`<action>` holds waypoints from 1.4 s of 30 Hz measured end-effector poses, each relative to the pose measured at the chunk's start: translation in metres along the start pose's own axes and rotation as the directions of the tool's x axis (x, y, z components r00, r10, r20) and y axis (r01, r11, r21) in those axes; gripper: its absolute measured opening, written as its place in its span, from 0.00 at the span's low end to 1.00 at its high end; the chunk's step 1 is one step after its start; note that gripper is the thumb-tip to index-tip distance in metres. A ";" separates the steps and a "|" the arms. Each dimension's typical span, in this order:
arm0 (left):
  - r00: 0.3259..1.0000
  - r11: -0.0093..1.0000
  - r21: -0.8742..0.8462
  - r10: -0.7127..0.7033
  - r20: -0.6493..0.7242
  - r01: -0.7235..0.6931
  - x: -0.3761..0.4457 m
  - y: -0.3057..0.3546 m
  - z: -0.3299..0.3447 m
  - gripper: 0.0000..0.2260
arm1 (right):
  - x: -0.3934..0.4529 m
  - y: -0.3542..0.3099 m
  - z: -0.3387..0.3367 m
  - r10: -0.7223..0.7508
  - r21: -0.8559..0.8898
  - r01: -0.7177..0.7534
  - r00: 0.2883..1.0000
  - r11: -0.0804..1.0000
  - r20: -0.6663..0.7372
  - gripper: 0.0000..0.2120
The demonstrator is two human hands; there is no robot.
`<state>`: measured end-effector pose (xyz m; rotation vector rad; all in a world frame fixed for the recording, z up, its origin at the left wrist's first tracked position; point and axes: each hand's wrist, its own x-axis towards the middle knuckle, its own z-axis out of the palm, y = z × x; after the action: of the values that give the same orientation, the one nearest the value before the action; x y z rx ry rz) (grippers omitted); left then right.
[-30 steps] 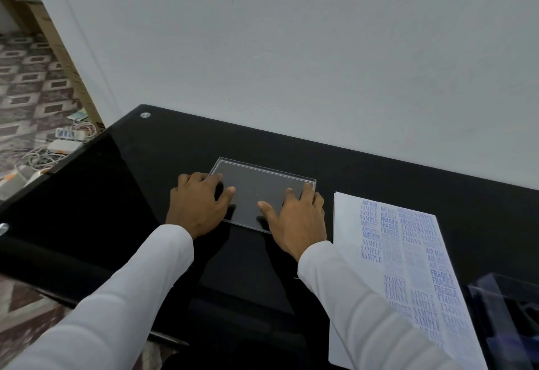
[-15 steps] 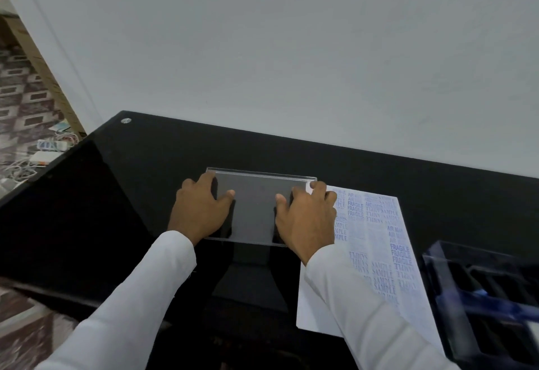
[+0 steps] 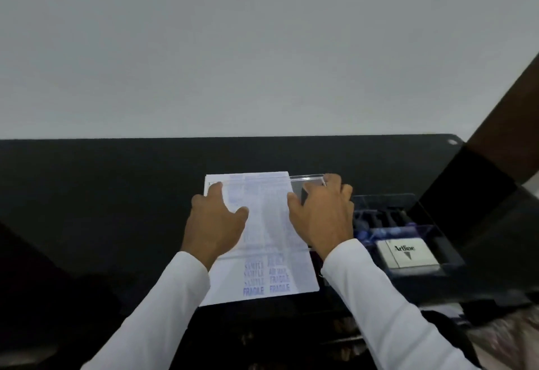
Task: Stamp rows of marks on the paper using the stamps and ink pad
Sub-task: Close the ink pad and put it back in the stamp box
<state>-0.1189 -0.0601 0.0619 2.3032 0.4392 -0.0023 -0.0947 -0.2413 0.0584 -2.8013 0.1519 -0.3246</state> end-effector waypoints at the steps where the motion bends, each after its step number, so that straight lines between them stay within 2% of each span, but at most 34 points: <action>1: 1.000 1.000 -0.011 0.023 0.009 -0.023 -0.005 0.009 0.010 0.32 | 0.000 0.014 -0.005 0.019 0.000 -0.019 1.000 1.000 -0.007 0.19; 7: 0.984 0.984 -0.026 0.177 0.036 -0.176 -0.031 0.054 0.060 0.29 | 0.001 0.086 -0.029 0.134 0.005 -0.134 0.990 0.991 -0.048 0.18; 11: 0.981 0.982 -0.069 0.178 0.075 -0.173 -0.045 0.078 0.087 0.28 | 0.003 0.121 -0.039 0.167 -0.012 -0.168 0.984 0.986 -0.056 0.18; 17: 0.971 0.972 -0.122 0.213 0.113 -0.199 -0.053 0.096 0.127 0.20 | 0.007 0.156 -0.047 0.205 -0.035 -0.206 0.978 0.978 -0.033 0.20; 33: 0.972 0.973 -0.113 0.212 0.098 -0.201 -0.057 0.106 0.148 0.23 | 0.021 0.179 -0.036 0.183 -0.049 -0.182 0.983 0.982 0.018 0.24; 42: 0.967 0.963 -0.157 0.234 0.101 -0.217 -0.060 0.105 0.145 0.19 | 0.018 0.178 -0.038 0.176 -0.026 -0.175 0.984 0.984 0.040 0.23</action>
<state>-0.1235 -0.2483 0.0427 2.1831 0.1102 0.0055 -0.0986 -0.4234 0.0398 -2.7892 0.3921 -0.2234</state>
